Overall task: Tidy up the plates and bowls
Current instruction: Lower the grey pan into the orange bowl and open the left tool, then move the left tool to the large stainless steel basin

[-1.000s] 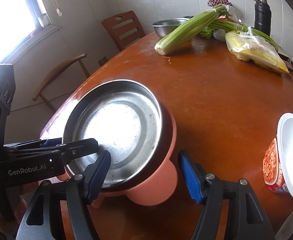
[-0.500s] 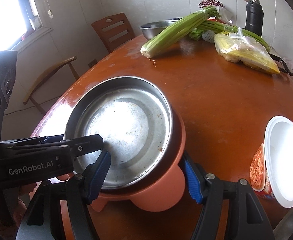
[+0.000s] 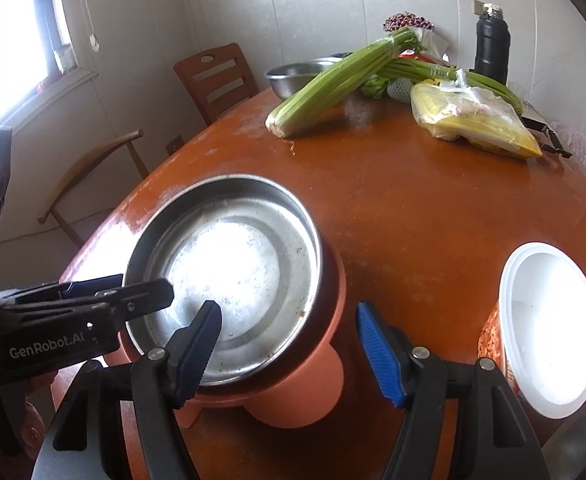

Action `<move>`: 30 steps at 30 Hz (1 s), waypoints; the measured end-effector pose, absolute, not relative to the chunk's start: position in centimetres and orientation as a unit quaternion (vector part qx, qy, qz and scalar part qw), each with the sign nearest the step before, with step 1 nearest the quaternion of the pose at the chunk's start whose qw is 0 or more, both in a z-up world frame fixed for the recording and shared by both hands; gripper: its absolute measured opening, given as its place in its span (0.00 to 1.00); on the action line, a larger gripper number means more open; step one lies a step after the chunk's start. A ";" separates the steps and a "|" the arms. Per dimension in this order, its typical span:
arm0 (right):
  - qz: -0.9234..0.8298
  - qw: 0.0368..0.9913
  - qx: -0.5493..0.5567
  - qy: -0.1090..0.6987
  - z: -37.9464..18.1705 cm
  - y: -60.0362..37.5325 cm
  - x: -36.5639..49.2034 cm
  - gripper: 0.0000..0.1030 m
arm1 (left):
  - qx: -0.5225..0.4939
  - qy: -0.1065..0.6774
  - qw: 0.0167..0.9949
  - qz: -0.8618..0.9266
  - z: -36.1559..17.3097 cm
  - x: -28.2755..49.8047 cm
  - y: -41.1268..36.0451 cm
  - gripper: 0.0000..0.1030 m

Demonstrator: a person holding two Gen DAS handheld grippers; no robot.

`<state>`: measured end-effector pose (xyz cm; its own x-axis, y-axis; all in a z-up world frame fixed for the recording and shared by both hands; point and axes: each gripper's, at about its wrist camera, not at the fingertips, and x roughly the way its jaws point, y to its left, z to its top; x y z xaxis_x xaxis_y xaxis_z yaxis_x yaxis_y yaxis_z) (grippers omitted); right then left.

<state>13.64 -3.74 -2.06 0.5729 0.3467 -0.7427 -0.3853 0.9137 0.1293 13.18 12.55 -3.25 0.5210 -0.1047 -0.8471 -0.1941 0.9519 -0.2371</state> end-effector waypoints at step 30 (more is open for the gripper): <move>0.175 0.935 0.010 0.307 5.6 -12.3 5.7 0.74 | -0.088 0.413 0.906 0.011 4.6 7.7 5.3 0.61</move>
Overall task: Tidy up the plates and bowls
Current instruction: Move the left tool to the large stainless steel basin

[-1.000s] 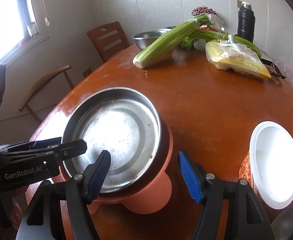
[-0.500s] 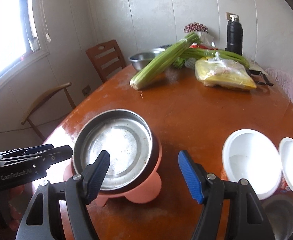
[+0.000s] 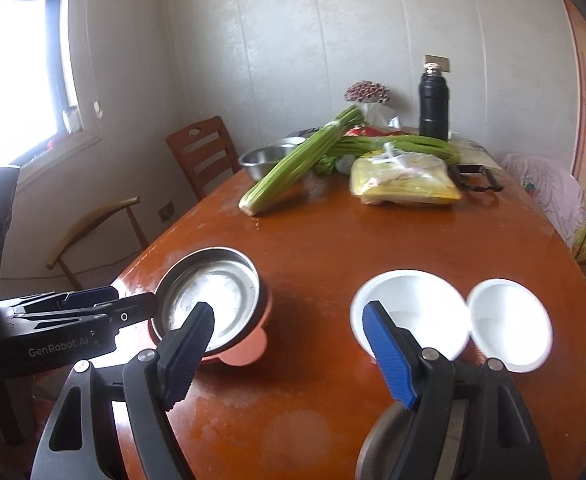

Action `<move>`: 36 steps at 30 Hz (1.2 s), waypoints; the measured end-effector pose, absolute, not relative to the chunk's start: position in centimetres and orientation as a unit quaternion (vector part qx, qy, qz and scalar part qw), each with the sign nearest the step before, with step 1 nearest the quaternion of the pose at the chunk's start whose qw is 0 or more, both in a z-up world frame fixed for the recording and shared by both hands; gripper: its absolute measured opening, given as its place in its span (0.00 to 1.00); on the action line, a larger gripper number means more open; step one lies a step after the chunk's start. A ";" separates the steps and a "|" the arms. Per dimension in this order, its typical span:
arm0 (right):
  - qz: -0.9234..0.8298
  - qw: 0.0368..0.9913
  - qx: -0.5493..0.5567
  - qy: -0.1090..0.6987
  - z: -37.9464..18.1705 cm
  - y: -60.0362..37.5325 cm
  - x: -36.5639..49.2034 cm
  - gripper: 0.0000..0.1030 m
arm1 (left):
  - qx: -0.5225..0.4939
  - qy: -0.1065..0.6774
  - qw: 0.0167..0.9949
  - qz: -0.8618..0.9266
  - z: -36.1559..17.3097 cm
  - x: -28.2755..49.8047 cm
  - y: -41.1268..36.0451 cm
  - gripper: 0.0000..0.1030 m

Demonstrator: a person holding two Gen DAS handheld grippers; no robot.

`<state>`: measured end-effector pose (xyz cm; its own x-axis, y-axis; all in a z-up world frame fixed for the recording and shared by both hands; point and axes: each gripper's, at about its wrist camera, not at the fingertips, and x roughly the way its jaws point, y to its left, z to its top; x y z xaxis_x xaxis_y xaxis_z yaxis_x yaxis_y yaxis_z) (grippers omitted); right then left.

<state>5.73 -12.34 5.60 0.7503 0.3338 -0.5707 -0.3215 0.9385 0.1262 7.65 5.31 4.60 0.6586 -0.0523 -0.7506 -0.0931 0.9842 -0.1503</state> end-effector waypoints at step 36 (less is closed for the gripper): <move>0.038 0.939 0.022 0.340 4.3 -29.7 0.9 0.75 | -0.003 0.477 0.865 -0.156 2.1 7.9 -12.8 0.61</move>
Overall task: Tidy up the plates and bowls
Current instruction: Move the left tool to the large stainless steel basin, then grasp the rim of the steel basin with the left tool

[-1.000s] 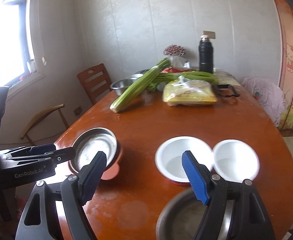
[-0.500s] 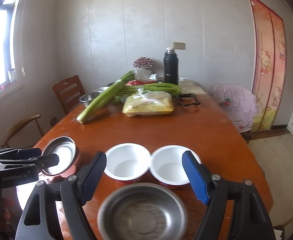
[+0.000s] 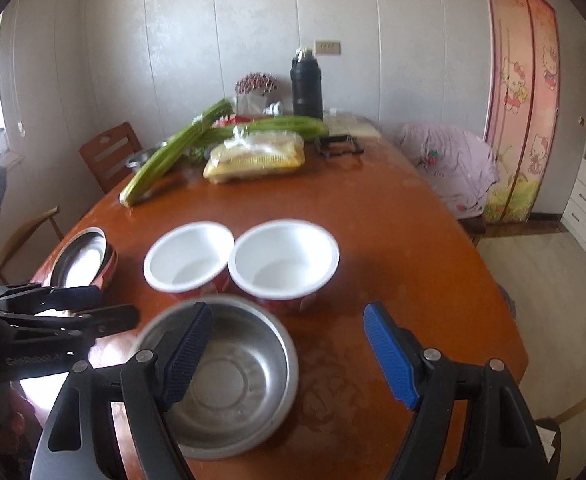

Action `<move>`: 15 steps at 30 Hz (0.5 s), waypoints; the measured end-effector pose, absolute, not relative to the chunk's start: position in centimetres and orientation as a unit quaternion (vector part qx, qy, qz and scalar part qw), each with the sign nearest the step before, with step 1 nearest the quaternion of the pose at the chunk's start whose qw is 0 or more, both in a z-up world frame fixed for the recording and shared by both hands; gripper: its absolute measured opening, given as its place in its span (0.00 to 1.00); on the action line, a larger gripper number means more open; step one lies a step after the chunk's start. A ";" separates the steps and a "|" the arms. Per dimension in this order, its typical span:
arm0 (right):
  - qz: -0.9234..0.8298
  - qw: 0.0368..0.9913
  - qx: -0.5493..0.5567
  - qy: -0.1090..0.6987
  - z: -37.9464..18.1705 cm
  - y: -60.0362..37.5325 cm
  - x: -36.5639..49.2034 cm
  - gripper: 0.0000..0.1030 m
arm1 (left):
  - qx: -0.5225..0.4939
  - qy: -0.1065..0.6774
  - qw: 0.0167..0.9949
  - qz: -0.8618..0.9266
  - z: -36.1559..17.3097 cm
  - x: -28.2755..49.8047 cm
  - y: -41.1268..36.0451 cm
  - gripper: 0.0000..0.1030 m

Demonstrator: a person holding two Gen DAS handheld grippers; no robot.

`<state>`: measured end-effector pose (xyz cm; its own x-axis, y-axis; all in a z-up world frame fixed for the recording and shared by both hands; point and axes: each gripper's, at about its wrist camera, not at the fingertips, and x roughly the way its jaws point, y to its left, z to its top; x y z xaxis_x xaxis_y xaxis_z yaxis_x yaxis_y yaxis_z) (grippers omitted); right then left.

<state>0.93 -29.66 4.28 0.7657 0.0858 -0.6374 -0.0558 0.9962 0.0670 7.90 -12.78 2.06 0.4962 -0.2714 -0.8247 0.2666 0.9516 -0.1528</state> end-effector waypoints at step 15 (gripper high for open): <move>0.051 0.911 0.019 0.409 -1.3 -29.4 2.1 0.71 | -0.006 0.518 0.841 -0.153 -2.1 9.1 -14.2 0.61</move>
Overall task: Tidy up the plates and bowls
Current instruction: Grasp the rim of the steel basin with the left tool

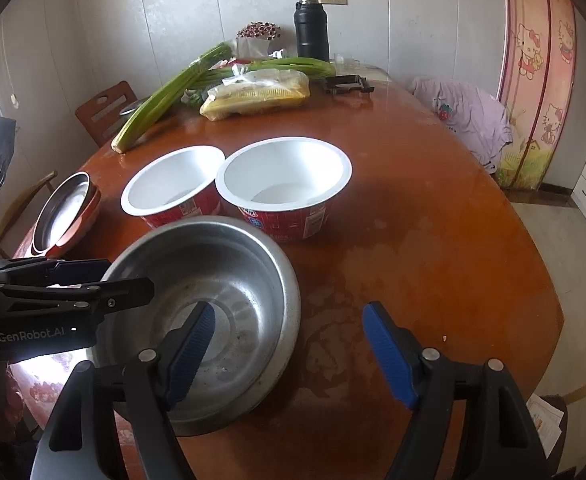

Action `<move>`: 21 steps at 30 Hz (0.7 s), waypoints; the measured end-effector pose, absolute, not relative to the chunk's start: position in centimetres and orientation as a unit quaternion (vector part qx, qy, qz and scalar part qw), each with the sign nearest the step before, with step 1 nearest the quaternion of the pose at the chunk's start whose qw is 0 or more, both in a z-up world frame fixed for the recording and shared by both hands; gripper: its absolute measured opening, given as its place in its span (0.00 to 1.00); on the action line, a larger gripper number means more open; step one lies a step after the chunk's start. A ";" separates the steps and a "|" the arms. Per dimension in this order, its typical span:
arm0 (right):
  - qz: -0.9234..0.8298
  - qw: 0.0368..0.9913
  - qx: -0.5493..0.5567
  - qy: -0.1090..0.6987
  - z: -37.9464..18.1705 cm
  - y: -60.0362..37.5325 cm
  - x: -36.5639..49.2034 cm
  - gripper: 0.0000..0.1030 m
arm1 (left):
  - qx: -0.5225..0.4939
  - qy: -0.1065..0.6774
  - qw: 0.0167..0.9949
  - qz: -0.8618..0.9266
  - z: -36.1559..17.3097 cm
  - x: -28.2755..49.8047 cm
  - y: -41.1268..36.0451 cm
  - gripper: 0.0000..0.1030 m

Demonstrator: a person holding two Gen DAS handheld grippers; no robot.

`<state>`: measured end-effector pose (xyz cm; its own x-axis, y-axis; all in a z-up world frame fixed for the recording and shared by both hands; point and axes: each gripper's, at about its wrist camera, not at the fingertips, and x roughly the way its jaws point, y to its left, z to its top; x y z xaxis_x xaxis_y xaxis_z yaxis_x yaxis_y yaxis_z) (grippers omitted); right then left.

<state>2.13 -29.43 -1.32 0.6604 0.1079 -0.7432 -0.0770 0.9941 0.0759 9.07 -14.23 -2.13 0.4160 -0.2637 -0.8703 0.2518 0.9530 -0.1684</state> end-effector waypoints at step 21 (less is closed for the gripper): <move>0.098 0.905 0.005 0.415 -2.1 -27.5 2.2 0.49 | -0.002 0.532 0.828 -0.175 -2.8 9.1 -15.4 0.46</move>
